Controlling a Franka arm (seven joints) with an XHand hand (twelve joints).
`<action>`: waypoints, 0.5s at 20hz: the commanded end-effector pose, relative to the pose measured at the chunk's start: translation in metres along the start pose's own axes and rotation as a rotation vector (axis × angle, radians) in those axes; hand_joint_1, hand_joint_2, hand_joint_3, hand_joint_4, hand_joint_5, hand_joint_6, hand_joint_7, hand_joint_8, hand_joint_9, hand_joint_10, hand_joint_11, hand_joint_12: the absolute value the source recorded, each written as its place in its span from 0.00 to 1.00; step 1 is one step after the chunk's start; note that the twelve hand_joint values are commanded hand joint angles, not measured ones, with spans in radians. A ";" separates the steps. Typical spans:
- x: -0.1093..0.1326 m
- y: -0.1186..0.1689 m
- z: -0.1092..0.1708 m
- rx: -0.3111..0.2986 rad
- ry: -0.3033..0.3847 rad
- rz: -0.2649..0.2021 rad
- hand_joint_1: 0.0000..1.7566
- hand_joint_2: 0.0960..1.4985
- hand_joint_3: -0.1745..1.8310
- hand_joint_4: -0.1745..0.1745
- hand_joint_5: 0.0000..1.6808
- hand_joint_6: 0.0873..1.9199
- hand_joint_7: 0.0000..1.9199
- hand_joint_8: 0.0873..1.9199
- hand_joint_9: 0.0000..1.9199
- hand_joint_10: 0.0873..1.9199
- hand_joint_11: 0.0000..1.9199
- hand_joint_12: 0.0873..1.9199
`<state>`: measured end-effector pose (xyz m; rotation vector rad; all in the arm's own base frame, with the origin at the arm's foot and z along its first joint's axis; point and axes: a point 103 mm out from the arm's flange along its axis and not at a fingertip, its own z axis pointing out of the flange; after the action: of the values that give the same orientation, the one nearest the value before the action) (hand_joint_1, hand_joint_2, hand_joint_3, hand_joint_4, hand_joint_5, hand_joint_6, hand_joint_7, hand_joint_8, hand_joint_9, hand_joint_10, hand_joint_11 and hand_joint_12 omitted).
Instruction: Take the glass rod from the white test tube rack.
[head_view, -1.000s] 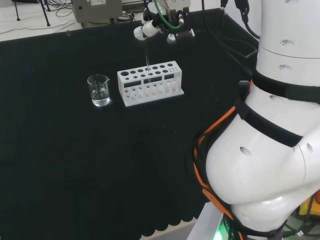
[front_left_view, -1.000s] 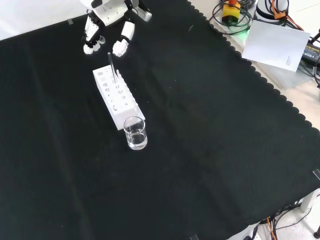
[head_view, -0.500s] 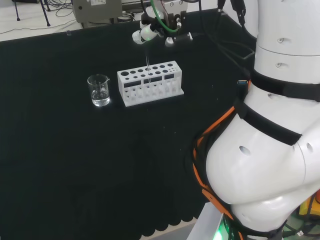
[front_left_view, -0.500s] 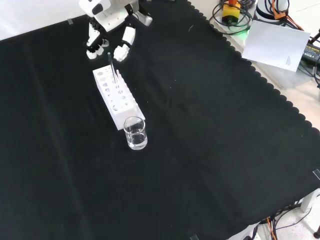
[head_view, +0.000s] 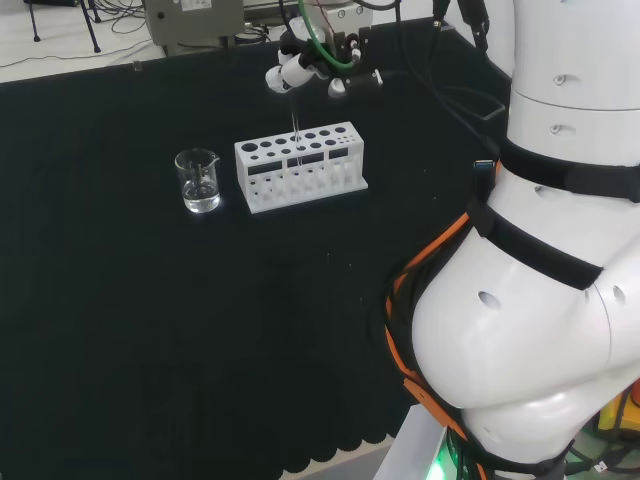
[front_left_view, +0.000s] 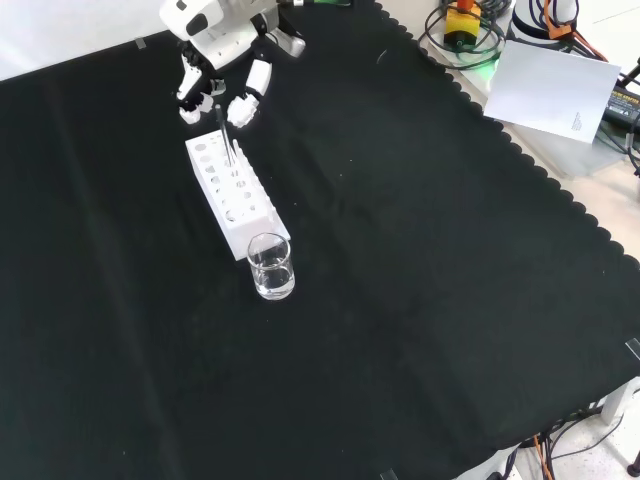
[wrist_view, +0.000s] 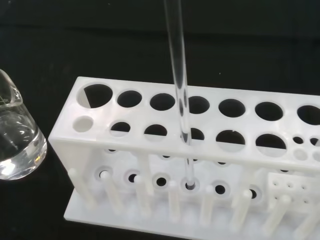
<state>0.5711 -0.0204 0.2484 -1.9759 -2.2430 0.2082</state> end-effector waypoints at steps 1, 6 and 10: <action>0.003 0.000 0.000 -0.018 -0.010 -0.008 0.35 0.66 0.26 0.00 0.32 0.52 0.44 0.76 0.67 0.74 0.73 0.70; 0.004 0.000 0.001 -0.034 -0.003 -0.016 0.41 0.65 0.26 0.00 0.38 0.53 0.48 0.78 0.71 0.74 0.78 0.69; 0.007 0.000 0.002 -0.045 -0.004 -0.032 0.48 0.63 0.28 0.00 0.45 0.49 0.51 0.77 0.73 0.72 0.81 0.68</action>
<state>0.5699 -0.0156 0.2468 -1.9705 -2.2845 0.1753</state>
